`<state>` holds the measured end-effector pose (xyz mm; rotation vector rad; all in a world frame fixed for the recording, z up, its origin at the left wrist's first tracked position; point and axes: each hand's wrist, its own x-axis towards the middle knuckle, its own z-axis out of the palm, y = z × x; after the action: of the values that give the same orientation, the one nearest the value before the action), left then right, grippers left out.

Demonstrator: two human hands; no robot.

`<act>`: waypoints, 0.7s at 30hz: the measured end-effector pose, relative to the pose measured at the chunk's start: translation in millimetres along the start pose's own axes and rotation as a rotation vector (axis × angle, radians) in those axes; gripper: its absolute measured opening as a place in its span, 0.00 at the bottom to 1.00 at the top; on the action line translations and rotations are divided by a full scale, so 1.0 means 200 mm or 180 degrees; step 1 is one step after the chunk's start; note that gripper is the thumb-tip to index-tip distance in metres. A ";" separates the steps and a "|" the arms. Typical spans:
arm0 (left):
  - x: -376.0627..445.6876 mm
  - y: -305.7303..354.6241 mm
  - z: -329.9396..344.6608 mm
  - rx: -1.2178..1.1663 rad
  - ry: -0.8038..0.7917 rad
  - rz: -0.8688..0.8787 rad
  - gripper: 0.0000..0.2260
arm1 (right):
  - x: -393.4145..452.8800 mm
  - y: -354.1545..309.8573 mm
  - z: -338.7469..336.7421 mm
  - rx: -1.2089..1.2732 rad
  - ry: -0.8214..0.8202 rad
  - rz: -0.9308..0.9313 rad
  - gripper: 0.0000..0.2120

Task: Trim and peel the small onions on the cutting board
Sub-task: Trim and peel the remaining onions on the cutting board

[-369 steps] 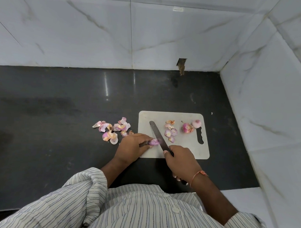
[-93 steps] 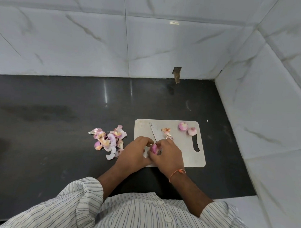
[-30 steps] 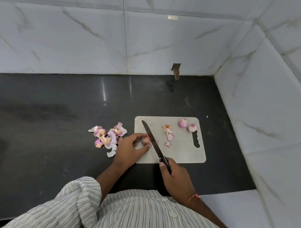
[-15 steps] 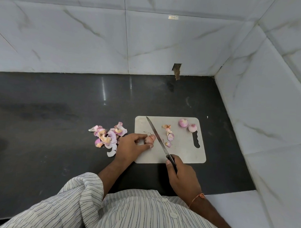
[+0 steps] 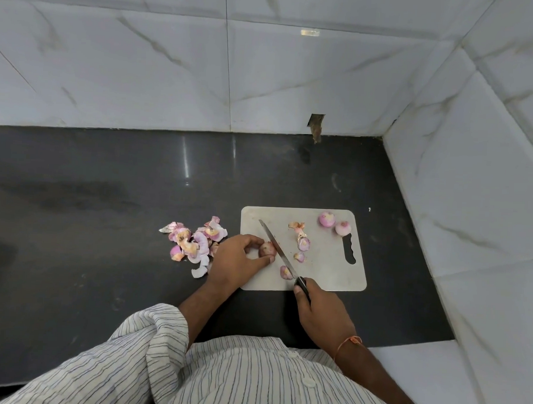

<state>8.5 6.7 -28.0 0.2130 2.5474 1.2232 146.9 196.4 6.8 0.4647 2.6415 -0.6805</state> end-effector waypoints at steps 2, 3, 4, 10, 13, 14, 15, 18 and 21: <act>0.01 0.02 0.00 0.0156 -0.0056 0.0043 0.17 | 0.01 0.01 0.00 0.0003 -0.0049 0.0041 0.15; 0.02 0.03 0.00 0.0251 -0.0094 0.0069 0.18 | 0.02 0.00 0.00 0.0003 -0.0072 0.0051 0.15; 0.03 0.04 0.00 0.0364 -0.0135 0.0097 0.20 | 0.03 0.00 0.00 -0.0011 -0.0102 0.0055 0.15; 0.07 0.05 0.01 0.0723 -0.0229 0.0272 0.21 | 0.04 -0.01 0.01 -0.0204 -0.0122 0.0107 0.15; 0.05 0.01 0.02 0.0570 -0.0148 0.0359 0.21 | 0.03 -0.03 0.02 -0.0270 -0.0067 0.0131 0.14; 0.04 0.00 0.02 0.0527 -0.0103 0.0410 0.21 | 0.02 -0.03 0.03 -0.0285 -0.0042 0.0133 0.14; 0.02 -0.02 0.02 0.0479 -0.0061 0.0460 0.20 | 0.01 -0.04 0.03 -0.0292 -0.0019 0.0141 0.14; -0.01 -0.04 0.02 0.0401 0.0052 0.0565 0.16 | 0.00 -0.06 0.05 -0.0301 0.0013 0.0163 0.14; -0.02 -0.06 0.02 0.0386 0.0115 0.0603 0.16 | -0.01 -0.07 0.06 -0.0301 0.0005 0.0172 0.14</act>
<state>14.1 0.2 -38.1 0.4732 2.6860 1.1462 146.3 177.8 3.9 0.5074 2.6387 -0.5363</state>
